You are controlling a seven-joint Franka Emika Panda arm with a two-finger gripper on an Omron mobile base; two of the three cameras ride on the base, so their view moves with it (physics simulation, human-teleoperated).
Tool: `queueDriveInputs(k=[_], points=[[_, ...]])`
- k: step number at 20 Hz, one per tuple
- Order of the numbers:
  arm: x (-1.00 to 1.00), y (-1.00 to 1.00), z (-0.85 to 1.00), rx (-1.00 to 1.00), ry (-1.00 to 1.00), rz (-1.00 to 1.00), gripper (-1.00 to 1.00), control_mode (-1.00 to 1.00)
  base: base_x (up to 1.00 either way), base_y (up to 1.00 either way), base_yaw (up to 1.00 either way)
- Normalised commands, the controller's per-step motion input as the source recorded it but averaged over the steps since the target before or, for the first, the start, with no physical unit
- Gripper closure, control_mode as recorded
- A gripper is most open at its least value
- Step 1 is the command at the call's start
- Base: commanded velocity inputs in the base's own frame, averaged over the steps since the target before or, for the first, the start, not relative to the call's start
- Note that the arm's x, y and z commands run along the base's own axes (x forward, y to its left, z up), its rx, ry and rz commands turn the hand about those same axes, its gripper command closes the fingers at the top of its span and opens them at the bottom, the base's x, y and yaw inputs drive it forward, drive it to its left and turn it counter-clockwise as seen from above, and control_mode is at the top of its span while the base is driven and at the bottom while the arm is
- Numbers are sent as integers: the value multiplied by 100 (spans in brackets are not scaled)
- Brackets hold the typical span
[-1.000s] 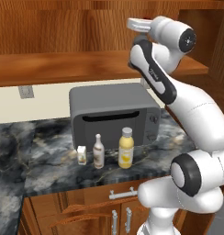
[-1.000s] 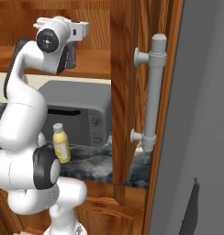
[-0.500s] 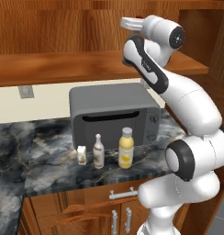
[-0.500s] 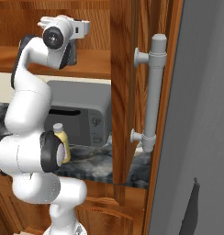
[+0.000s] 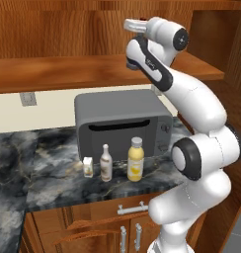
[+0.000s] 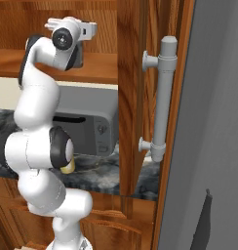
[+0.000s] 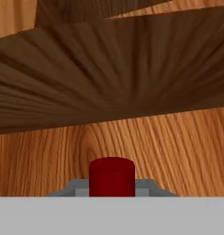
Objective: Sort all alcoholic drinks to one cabinet, and non-alcoholic drinks to the other.
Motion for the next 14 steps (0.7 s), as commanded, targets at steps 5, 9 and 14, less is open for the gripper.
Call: queueDriveInputs(k=[5,9,14], points=[[42,5,-24,0,0,1,100,-100,0,0,0],[40,5,-12,0,0,2,100,-100,0,0,0],[40,6,-2,0,0,1,100,-100,0,0,0]])
